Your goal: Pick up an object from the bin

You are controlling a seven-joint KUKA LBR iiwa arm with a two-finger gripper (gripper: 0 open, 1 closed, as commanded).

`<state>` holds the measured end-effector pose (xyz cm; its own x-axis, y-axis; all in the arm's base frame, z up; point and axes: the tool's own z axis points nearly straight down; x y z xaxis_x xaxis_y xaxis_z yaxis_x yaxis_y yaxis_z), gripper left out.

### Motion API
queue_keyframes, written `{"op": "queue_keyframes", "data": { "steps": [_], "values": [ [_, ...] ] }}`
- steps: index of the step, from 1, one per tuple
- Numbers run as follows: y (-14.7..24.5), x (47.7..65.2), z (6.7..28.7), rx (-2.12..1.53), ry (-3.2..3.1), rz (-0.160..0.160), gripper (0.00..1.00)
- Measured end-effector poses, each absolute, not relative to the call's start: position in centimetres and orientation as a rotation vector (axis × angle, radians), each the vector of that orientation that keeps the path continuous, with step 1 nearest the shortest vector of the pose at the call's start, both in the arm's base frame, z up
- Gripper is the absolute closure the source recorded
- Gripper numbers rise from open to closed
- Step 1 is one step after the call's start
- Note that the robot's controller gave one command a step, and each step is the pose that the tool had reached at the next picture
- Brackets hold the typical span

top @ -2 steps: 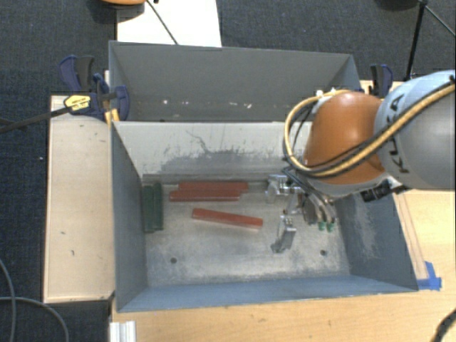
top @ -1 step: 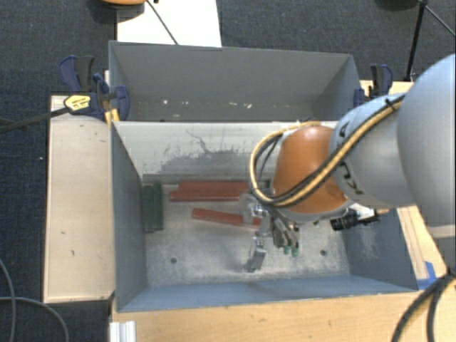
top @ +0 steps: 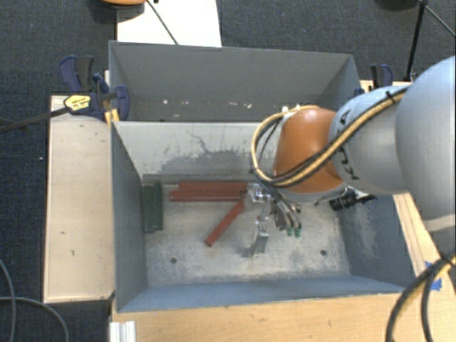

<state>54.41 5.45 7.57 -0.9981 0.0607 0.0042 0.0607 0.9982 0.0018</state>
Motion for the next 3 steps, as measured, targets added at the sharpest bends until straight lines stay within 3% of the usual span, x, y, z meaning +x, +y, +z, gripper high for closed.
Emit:
{"op": "queue_keyframes", "data": {
  "steps": [1, 2, 3],
  "values": [
    [8.8, 57.3, 7.7, -0.004, -3.145, 0.004, 0.0],
    [14.3, 56.2, 7.6, 0.172, -3.139, -0.001, 0.0],
    [15.5, 53.4, 7.0, 0.833, -3.03, -0.002, 1.0]
  ]
}}
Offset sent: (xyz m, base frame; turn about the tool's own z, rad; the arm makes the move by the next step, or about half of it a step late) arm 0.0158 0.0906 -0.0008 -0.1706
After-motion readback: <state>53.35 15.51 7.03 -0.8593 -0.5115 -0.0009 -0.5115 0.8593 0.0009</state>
